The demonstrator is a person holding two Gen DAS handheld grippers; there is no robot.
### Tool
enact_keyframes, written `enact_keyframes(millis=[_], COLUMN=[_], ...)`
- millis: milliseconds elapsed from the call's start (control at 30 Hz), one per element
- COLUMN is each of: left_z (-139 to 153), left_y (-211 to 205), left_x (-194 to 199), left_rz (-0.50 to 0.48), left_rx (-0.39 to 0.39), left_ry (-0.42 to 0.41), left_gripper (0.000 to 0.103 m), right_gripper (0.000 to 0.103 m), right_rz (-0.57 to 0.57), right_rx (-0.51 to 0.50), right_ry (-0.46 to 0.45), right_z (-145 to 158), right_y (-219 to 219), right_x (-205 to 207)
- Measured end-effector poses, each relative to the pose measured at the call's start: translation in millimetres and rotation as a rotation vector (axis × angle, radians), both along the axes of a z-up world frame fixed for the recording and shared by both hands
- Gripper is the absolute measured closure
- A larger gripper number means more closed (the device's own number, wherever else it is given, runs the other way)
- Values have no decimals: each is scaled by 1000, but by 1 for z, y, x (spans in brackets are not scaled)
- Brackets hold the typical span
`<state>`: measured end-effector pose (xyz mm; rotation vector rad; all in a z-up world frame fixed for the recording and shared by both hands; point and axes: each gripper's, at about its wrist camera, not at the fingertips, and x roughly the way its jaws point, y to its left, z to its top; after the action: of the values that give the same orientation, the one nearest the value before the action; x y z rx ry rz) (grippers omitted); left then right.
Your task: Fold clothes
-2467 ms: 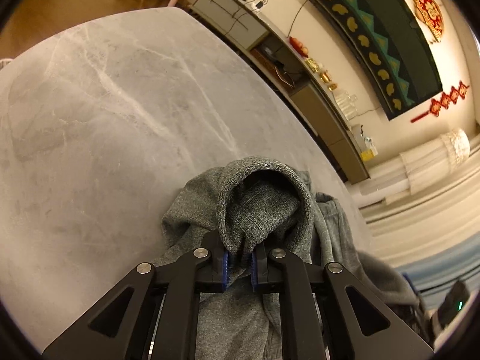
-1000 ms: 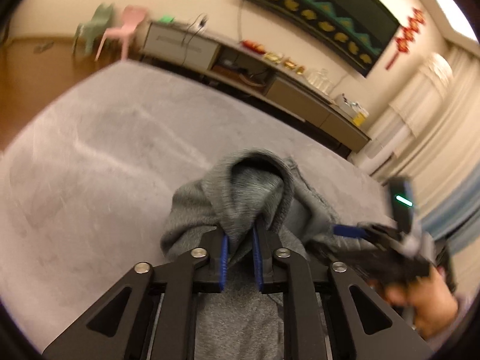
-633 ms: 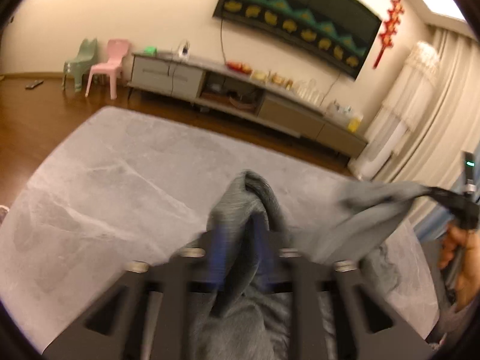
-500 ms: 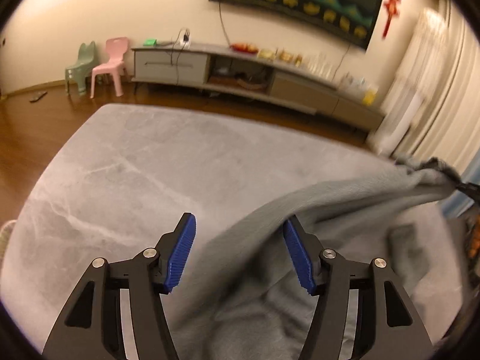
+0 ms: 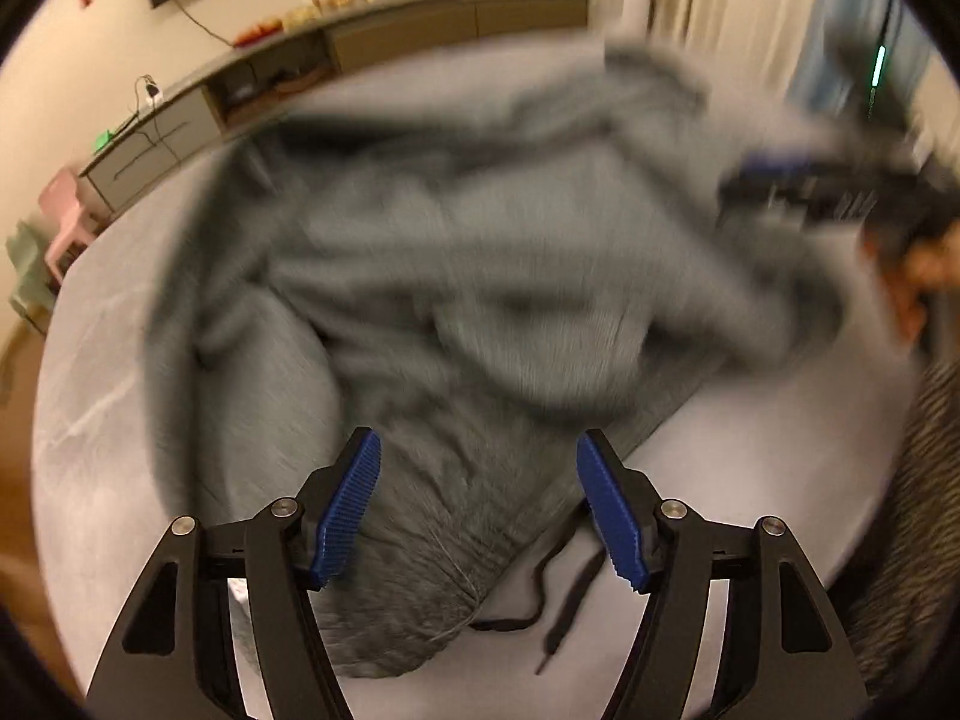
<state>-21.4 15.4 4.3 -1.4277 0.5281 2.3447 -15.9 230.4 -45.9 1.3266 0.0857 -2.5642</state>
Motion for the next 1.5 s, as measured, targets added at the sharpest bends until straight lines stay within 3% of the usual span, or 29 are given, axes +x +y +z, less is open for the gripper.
enact_keyframes(millis=[33,100,133,233,300,333,367,400,433,467,533,600,633,700,767,900,1033,1067,1133,1167,1200,1233,1333,1433,1500], left_z=[-5,-7,-7,-6,-4,-4,-5,-5,1,11,42,57,58,53,48,33,25,24,23,19,14,9,2,2,6], left_y=[-1,-9,-19,-59,-104,-133,-163,-193,-218,-235,-252,-250,-247,-236,-224,-218,-228,-228,-225,-223,-220,-221,-233,-246,-251], left_x=[-1,-5,-7,-11,-15,-17,-18,-20,-19,-15,-6,-6,-11,-31,-60,-97,-138,-148,-166,-176,-186,-196,-219,-237,-247], left_rz=[5,24,48,126,247,348,461,574,665,721,793,782,761,692,641,602,586,582,569,559,556,562,605,663,681], left_rx=[-1,33,45,25,-102,-193,-291,-390,-416,-365,-167,-6,33,14,-53,-121,-87,-79,-75,-83,-89,-91,-88,-61,12], left_ry=[-12,-42,-58,-73,-39,-19,2,23,44,65,127,147,145,116,110,106,89,88,85,84,82,76,71,83,80], left_gripper=[33,39,47,55,65,75,79,82,82,82,77,51,42,42,42,42,42,42,42,42,42,43,50,53,53], right_gripper=[32,87,86,87,87,87,87,87,87,86,75,32,26,25,25,25,25,27,55,88,96,97,98,98,98], right_rz=[20,41,42,21,24,64,104,142,193,244,297,215,165,19,-125,-252,-310,-316,-313,-310,-308,-316,-374,-458,-503], right_rx=[29,52,48,125,169,156,141,91,4,-83,-227,-332,-369,-335,-273,-36,84,92,81,84,87,87,24,-115,-187], right_ry=[-16,-55,-79,-106,-134,-172,-209,-245,-258,-270,-246,-158,-119,-64,-24,18,52,46,18,-16,-50,-46,5,174,298], right_z=[-6,-17,-21,-15,-12,-10,-7,-6,2,10,32,55,64,72,76,68,58,54,37,27,17,13,44,126,179], right_y=[-7,-10,-7,9,23,27,31,33,35,37,44,63,73,91,106,118,126,125,127,130,133,136,166,208,228], right_x=[-1,-4,-6,1,13,24,34,40,49,57,67,63,58,39,15,-43,-104,-117,-143,-154,-164,-175,-164,-127,-89])
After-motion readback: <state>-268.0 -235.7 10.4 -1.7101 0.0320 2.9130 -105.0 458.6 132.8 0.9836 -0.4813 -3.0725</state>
